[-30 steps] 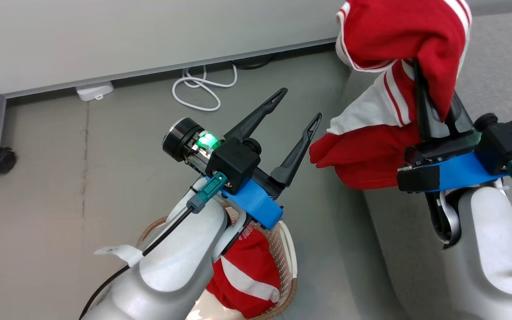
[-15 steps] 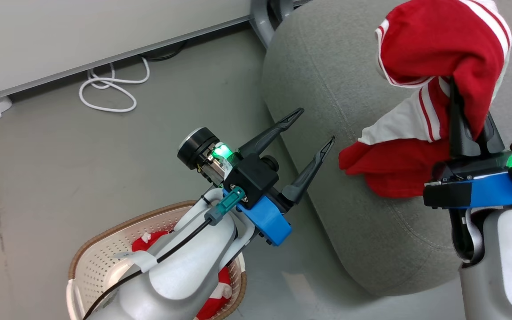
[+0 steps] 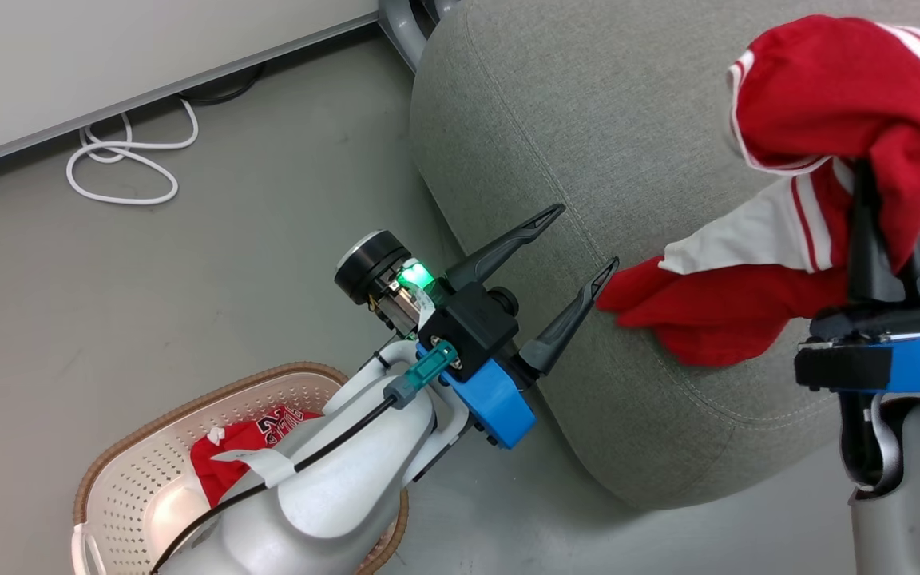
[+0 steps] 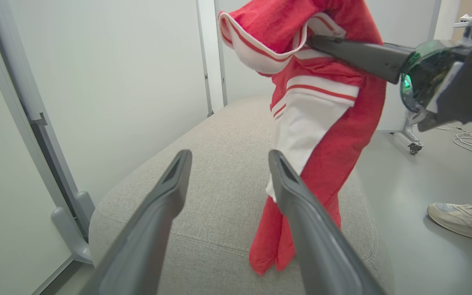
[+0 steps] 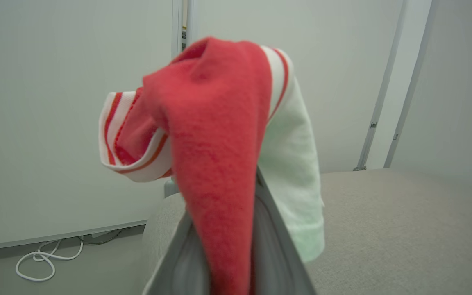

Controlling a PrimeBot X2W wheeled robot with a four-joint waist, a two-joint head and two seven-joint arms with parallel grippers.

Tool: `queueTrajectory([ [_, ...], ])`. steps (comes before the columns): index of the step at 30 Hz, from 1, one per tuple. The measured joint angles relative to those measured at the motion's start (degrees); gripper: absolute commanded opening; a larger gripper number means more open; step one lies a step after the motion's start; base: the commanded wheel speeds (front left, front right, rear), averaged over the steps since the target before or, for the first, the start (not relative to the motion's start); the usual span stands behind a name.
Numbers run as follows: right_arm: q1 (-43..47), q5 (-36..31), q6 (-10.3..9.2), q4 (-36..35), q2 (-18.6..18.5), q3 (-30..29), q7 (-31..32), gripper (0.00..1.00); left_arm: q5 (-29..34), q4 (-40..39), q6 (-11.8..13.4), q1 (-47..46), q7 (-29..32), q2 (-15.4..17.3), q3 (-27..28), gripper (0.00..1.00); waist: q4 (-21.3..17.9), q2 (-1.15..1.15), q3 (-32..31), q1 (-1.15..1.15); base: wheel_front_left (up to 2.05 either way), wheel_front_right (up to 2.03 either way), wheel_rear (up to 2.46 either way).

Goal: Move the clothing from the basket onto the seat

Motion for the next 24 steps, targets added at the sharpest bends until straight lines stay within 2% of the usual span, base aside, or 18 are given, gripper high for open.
queueTrajectory([
  [7, -7.01, -1.05, 0.0, -3.14, -0.03, -3.11, 0.0, 0.0, 0.46, -0.33, 0.01, -1.81, 0.0, 0.58, 0.21, 1.0, 0.95, 0.0, 2.25, 0.0, 0.0, 0.0, 0.0],
  [10, -12.01, -1.83, -0.01, -4.45, -1.41, -5.48, 0.0, 0.0, 0.93, -0.6, 0.01, -2.89, 0.15, 0.87, -0.02, 1.0, 1.53, 0.0, 3.98, 0.0, 0.0, 0.0, 0.0],
  [15, -22.21, -1.88, -0.01, -4.25, -6.73, -9.66, -0.01, 0.0, 1.62, -1.35, 0.01, -5.08, 0.99, 1.47, -0.34, 1.0, 2.81, 0.0, 8.05, 0.0, 0.0, 0.0, 0.0],
  [24, -37.25, -0.92, 0.0, 5.38, -18.23, -15.91, -0.03, 0.0, 2.92, -3.11, 0.01, -9.17, 2.05, 1.71, -1.15, 1.0, 6.04, 0.0, 16.91, 0.01, 0.0, 0.0, 0.0],
])
